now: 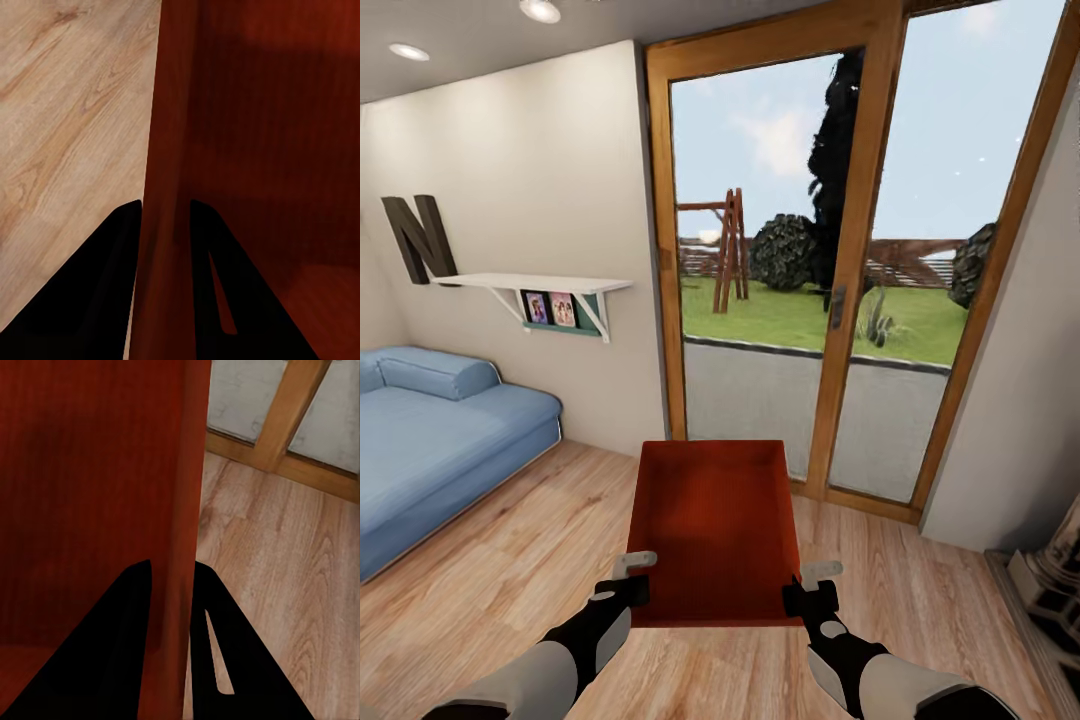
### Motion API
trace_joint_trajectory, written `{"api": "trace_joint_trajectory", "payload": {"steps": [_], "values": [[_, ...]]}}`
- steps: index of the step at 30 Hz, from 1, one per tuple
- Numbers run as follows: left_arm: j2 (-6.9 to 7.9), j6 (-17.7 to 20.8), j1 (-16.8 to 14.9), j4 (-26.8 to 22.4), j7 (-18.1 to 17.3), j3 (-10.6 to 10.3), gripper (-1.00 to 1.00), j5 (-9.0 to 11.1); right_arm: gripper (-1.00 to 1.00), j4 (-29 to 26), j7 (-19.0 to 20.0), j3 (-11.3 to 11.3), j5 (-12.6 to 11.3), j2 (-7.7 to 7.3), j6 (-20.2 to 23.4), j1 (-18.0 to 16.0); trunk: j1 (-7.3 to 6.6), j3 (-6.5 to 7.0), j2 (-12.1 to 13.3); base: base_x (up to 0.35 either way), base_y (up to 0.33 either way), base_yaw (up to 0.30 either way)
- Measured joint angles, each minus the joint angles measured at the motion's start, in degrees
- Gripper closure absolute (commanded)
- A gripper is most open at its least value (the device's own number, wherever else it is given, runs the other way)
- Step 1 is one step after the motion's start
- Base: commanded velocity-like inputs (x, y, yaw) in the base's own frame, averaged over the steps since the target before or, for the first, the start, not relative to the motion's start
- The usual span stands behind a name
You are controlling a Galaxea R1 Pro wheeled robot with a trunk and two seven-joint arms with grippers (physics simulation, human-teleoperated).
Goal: Move the two storage containers from the living room to the garage. In the garage, place one container on the floor and stack the other container on top of it (either order is fine).
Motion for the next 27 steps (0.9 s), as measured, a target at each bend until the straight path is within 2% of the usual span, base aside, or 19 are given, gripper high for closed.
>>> {"api": "trace_joint_trajectory", "payload": {"steps": [27], "values": [[0.00, 0.0, 0.0, 0.0, 0.0, 0.0, 1.00, 0.0, 1.00, 0.0, 0.0, 0.1, -0.1, 0.00, 0.0, 0.0, 0.00, 2.43, 0.0, 0.000, 0.000, 0.000]]}}
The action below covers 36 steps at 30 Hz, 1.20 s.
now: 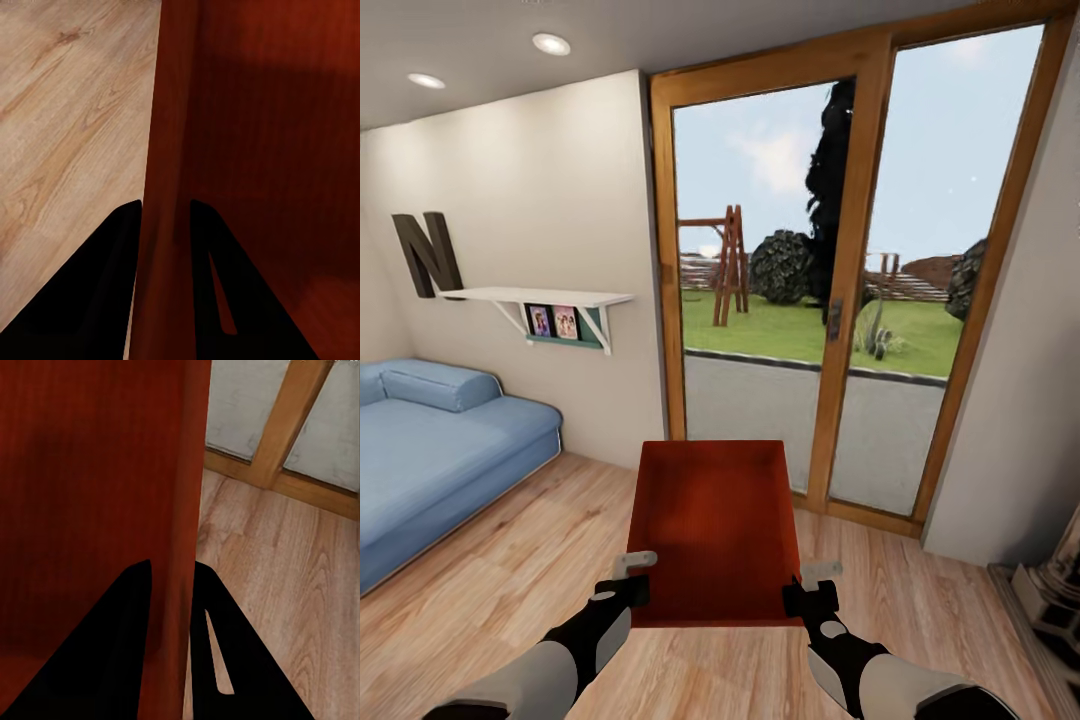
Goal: Move the two storage containers from the living room to the garage. In the garage, place one container on the floor and stack the other container on top of it (either order is fine).
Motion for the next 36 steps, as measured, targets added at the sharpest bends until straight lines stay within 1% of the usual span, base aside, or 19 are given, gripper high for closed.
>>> {"api": "trace_joint_trajectory", "payload": {"steps": [19, 33, 34, 36], "values": [[0.00, 0.0, 0.0, 0.0, 0.0, 0.0, 1.00, 0.0, 1.00, 0.0, 0.0, 0.1, -0.1, 0.00, 0.0, 0.0, 0.00, 1.69, 0.0, 0.000, 0.000, 0.000], [-0.01, 0.0, 0.0, 0.0, 0.0, 0.1, 1.00, -0.1, 1.00, 0.0, -0.1, 0.0, 0.1, -0.01, 0.0, 0.0, 0.00, 1.85, 0.0, 0.000, 0.000, 0.000], [0.27, -0.1, 0.0, -0.1, -0.1, -0.6, 1.00, 0.7, 1.00, 0.3, -0.2, 1.3, -1.2, 0.24, -0.5, -0.1, 0.00, 1.84, 0.0, 0.000, 0.000, 0.000], [0.27, -0.1, 0.0, -0.2, -0.3, -0.6, 1.00, 0.4, 1.00, 0.4, -0.3, 3.3, -3.3, 0.25, -0.7, -0.1, 0.00, 1.84, 0.0, 0.000, 0.000, 0.000]]}}
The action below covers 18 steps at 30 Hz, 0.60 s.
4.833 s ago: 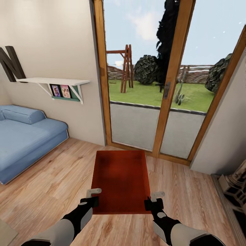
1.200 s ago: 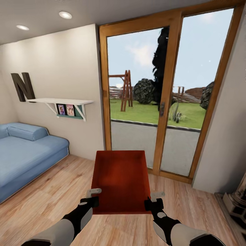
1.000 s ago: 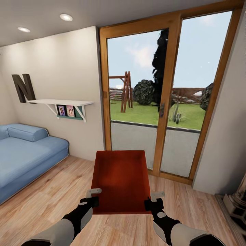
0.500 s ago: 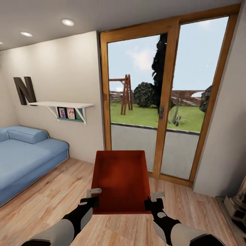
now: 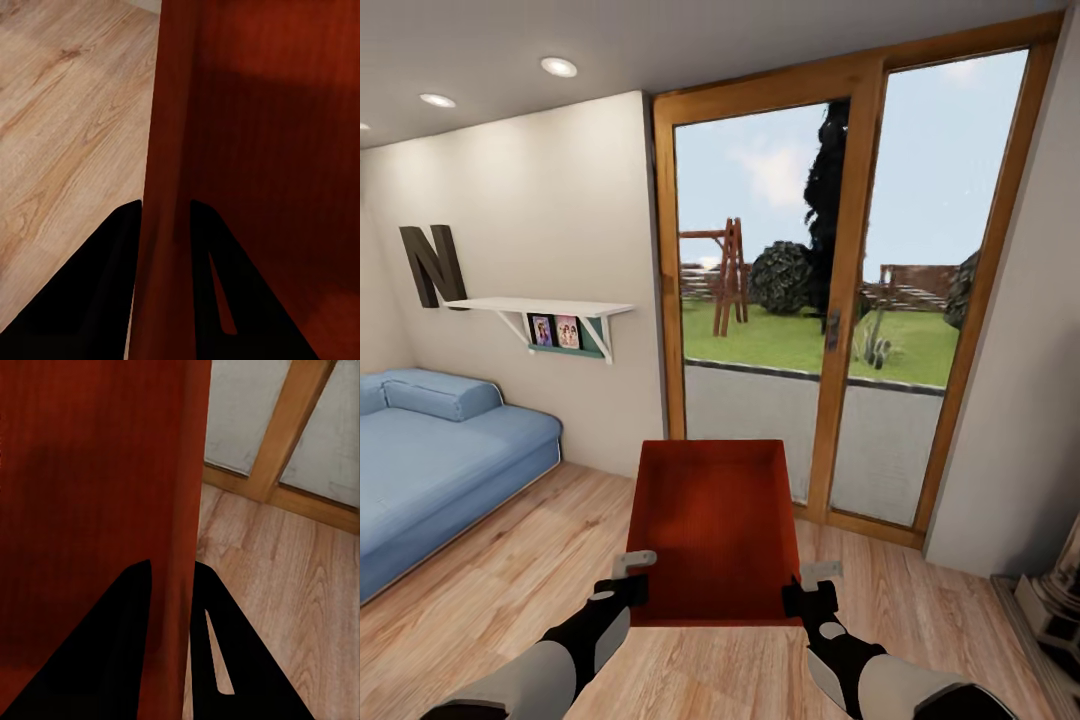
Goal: Move the two storage containers from the living room to the garage. In the garage, place one container on the floor and stack the other container on top of it (either order is fine).
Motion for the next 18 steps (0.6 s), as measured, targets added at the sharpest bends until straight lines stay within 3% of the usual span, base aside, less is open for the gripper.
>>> {"api": "trace_joint_trajectory", "payload": {"steps": [4, 18], "values": [[-0.10, 0.0, 0.0, 0.0, -0.1, 0.7, 1.00, -0.7, 1.00, 0.0, 0.1, 3.5, -3.5, -0.07, -0.1, 0.0, 0.00, 0.00, 0.0, 0.000, 0.000, 0.000], [-0.33, 0.0, 0.0, -0.1, -0.3, 2.7, 1.00, -2.8, 1.00, 0.0, 0.1, 5.5, -5.5, -0.09, -0.2, 0.0, 0.00, 0.27, 0.0, 0.000, 0.000, 0.000]]}}
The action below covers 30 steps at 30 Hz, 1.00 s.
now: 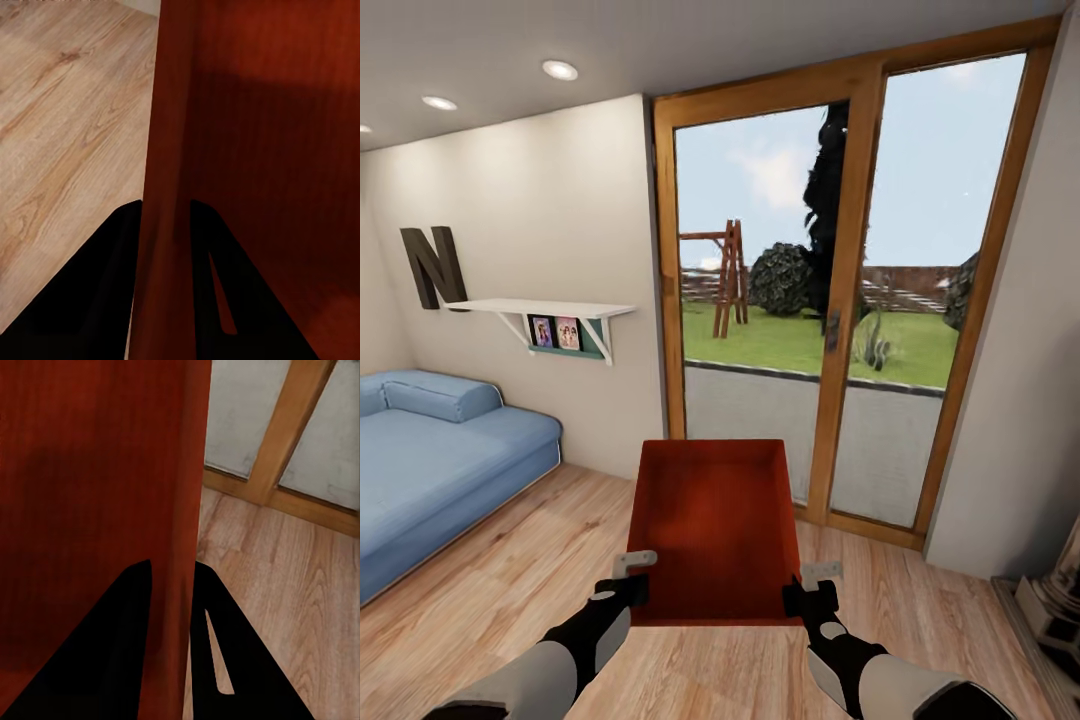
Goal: Move the two storage containers from the living room to the garage. In the garage, place one container on the floor and stack the other container on top of it (either order is fine).
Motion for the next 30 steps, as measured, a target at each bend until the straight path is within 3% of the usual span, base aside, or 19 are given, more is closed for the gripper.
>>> {"api": "trace_joint_trajectory", "payload": {"steps": [1, 2, 3, 8, 30], "values": [[-0.02, 0.0, 0.0, 0.0, 0.0, 0.1, 1.00, -0.1, 1.00, 0.0, 0.0, 0.3, -0.3, -0.01, 0.0, 0.0, 0.00, 0.01, 0.0, 0.000, 0.000, 0.000], [0.06, 0.0, 0.0, 0.1, 0.6, -2.4, 1.00, 2.5, 1.00, 0.0, 0.0, -7.7, 7.9, -0.14, 0.3, 0.0, 0.00, 0.01, 0.0, 0.000, 0.000, 0.000], [0.06, 0.0, 0.0, 0.0, 0.6, -2.4, 1.00, 2.5, 1.00, 0.0, 0.0, -8.0, 8.1, -0.14, 0.2, 0.0, 0.00, 0.01, 0.0, 0.000, 0.000, 0.014], [0.09, 0.0, 0.0, 0.0, 0.5, -2.4, 1.00, 2.6, 1.00, 0.0, 0.0, -8.0, 8.0, -0.09, 0.2, 0.0, 0.00, 0.01, 0.0, 0.000, 0.000, 0.151], [0.14, 0.0, 0.0, 0.0, 0.5, -2.5, 1.00, 2.6, 1.00, 0.0, 0.0, -7.8, 7.9, -0.06, 0.3, 0.0, 0.00, 0.01, 0.0, 0.000, 0.000, 0.296]]}}
